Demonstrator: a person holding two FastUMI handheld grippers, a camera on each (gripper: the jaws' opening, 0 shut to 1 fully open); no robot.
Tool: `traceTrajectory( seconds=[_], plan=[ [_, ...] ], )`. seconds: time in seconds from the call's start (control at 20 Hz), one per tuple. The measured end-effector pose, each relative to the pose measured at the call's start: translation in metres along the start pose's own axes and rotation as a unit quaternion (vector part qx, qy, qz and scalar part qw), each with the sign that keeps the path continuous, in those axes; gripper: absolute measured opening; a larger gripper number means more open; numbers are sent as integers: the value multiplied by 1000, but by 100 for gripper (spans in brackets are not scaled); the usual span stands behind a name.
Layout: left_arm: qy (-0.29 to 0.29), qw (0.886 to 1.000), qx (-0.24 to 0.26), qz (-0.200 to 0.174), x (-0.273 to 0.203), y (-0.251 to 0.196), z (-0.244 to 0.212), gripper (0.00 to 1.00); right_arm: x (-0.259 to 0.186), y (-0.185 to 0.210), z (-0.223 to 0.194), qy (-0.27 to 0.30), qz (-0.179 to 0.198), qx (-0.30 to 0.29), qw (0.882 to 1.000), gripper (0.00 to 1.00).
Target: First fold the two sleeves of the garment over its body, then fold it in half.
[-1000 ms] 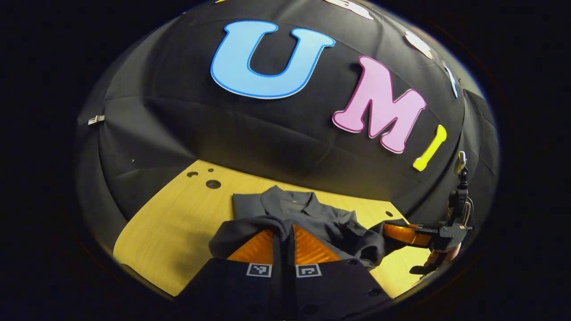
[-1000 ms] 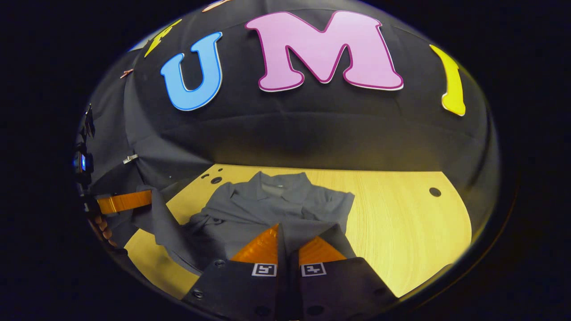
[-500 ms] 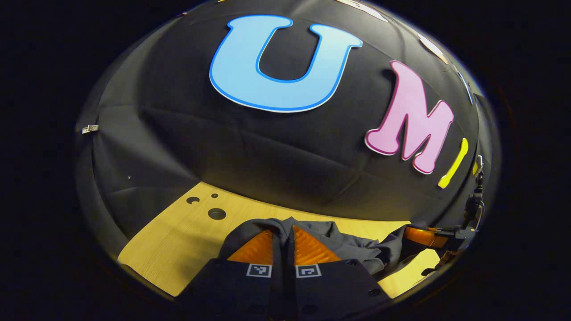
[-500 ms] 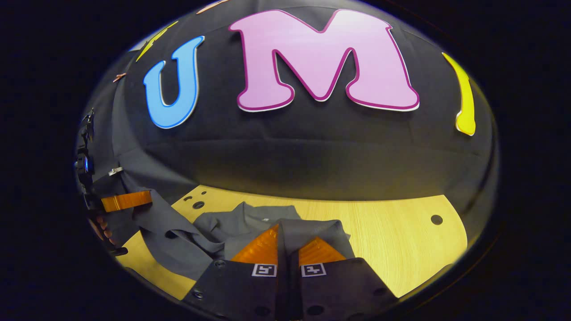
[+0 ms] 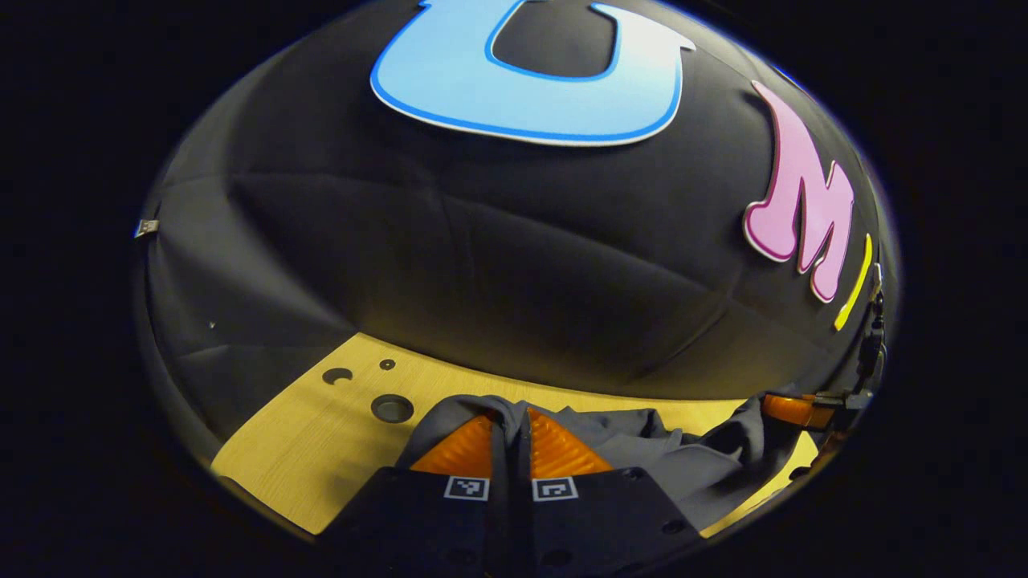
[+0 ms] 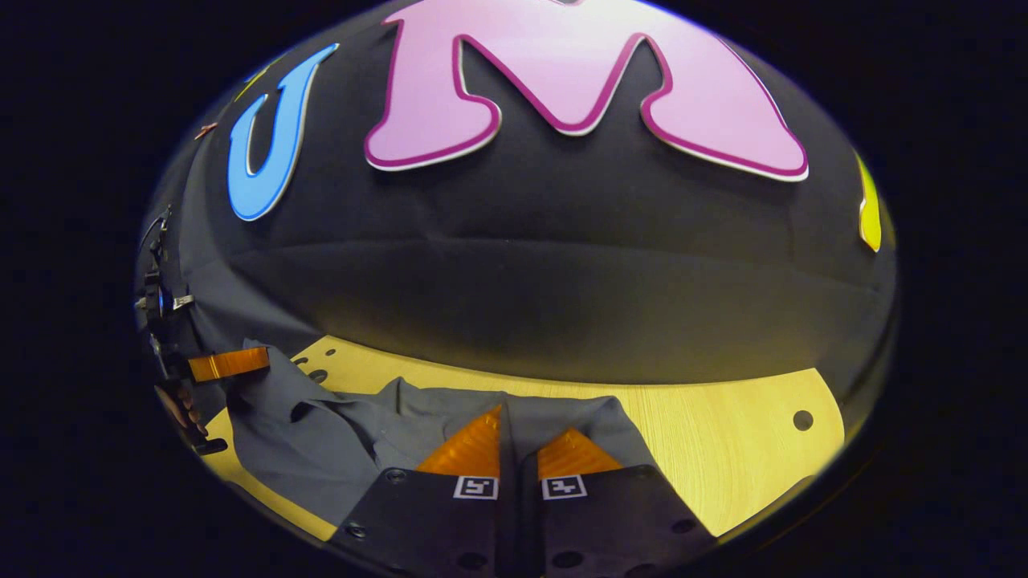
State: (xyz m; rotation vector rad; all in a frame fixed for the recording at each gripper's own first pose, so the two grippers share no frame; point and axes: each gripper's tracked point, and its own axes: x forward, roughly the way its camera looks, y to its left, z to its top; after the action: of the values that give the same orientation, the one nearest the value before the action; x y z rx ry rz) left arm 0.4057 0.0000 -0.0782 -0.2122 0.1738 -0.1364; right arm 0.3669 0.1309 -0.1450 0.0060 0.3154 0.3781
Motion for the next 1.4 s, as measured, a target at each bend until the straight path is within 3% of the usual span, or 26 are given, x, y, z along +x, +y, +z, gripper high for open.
traceTrajectory(
  seconds=[0.2,0.25,0.3,0.45,0.5,0.55,0.7,0.75,0.8,1.05,1.4],
  plan=[
    [7,1000,12,3,29,4,-7,7,19,-13,-8,0,-14,-6,1000,5],
    [12,1000,23,6,33,3,-9,7,22,-13,-10,1,-14,-11,1000,10],
    [15,999,34,7,33,1,-10,10,23,-14,-12,3,-15,-13,1000,6],
    [19,999,47,4,36,-8,-12,17,23,-16,-26,29,-22,-5,999,14],
    [21,999,46,1,33,-11,-11,24,22,-16,-32,41,-21,0,999,19],
    [23,999,45,3,29,-12,-11,31,18,-15,-34,48,-17,5,999,35],
    [18,999,44,21,14,-6,-2,77,0,-20,-19,27,-28,-5,999,85],
    [9,998,49,28,9,-2,3,83,-7,-19,-12,20,-30,-8,999,94],
    [1,998,54,30,-2,-2,12,96,-16,-19,-5,15,-29,-10,999,97],
    [-27,996,76,37,-67,-9,48,96,-75,-13,21,-17,-42,-24,999,99],
    [-93,992,87,18,-200,-46,94,96,-185,11,43,-55,-57,-54,995,99]
  ],
)
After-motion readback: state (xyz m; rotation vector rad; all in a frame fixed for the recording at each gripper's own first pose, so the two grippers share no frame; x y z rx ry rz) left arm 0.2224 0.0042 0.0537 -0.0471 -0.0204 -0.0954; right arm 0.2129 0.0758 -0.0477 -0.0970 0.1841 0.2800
